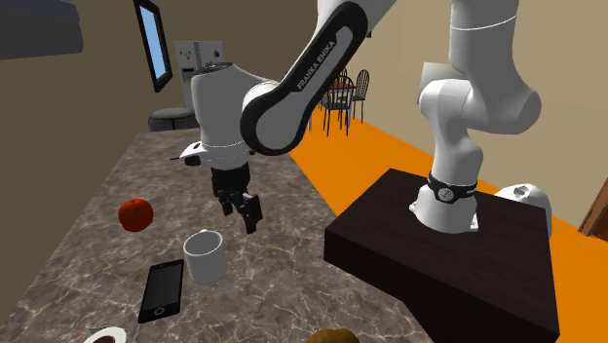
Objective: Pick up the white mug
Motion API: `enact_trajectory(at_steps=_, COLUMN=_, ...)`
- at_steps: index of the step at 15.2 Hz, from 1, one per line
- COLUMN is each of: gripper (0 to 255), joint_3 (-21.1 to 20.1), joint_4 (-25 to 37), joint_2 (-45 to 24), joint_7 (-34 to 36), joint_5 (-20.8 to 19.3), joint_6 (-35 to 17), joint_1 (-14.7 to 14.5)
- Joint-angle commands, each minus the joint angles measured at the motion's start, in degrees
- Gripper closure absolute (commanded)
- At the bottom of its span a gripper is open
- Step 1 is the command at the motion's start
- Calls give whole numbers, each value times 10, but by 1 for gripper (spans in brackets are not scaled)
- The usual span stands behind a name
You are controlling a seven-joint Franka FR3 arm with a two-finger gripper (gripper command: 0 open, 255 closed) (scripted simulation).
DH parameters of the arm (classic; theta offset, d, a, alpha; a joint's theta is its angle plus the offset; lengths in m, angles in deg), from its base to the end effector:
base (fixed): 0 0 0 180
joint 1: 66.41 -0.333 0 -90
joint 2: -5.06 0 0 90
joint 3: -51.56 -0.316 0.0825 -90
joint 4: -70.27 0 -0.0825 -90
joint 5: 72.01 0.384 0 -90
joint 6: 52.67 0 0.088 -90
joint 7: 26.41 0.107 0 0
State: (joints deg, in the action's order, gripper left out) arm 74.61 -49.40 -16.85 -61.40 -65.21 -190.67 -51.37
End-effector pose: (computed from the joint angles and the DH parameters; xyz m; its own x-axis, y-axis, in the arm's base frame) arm 0.4601 -0.3557 0.2505 0.9909 -0.1205 -0.0602 -0.1180 -0.9921 0.0430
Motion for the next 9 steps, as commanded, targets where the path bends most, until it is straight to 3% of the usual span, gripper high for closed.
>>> enact_trajectory(at_steps=1, gripper=0, joint_3=-12, joint_4=39, joint_2=-49, joint_7=-21, joint_5=25, joint_6=-6, joint_1=20)
enact_trajectory(at_steps=9, gripper=0, joint_3=-52, joint_4=210, joint_2=-219, joint_7=-70, joint_5=76, joint_6=6, joint_1=99)
